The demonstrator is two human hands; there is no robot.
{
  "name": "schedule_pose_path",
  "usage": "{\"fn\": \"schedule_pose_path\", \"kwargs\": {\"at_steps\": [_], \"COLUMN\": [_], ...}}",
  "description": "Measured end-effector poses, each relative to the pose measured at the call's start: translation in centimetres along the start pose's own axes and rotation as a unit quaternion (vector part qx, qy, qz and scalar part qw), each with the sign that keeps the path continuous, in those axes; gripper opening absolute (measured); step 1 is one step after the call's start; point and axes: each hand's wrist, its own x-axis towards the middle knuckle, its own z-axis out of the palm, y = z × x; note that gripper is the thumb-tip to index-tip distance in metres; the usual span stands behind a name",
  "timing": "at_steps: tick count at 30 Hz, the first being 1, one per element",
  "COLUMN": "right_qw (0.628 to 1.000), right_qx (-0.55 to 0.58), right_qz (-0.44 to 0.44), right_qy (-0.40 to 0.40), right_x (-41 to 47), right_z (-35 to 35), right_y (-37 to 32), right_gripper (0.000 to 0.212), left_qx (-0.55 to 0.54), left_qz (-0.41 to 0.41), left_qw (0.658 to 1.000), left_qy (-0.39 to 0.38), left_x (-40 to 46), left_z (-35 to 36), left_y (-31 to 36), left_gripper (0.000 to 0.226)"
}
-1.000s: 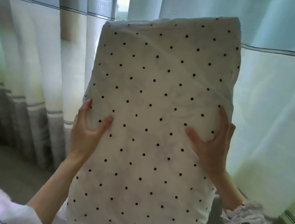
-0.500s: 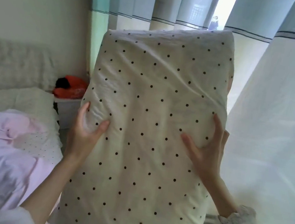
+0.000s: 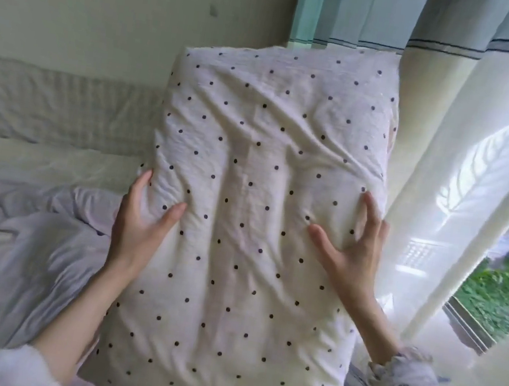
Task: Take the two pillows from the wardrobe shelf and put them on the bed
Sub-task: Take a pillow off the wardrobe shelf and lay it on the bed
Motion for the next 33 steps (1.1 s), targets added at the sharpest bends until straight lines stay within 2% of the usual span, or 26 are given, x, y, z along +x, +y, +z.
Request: {"fn": "schedule_pose_path", "kwargs": {"at_steps": [7,13,23,33], "right_qw": [0.993,0.98,0.959,0.959], "right_qx": [0.095,0.159,0.225,0.215], "right_qz": [-0.024,-0.034,-0.024,-0.026], "right_qy": [-0.065,-0.112,-0.171,-0.181], "right_x": [9.8,19.4,31.0,43.5], "right_z": [10.3,18.7,33.2,52.1], "right_y": [6.5,10.7,17.6,25.3], "right_gripper": [0.09,0.089,0.089,0.088], "left_qx": [0.04,0.086,0.142,0.138], "left_qz": [0.003,-0.018,-0.061,-0.072], "left_qw": [0.995,0.98,0.957,0.953], "left_qy": [0.095,0.18,0.244,0.26], "left_x": [8.5,15.5,27.7,46.9], "left_z": [2.7,6.4,10.9,15.7], "left_y": [-3.5,-5.6,-10.8,-22.5], "left_gripper": [0.086,0.072,0.072,0.073]}}
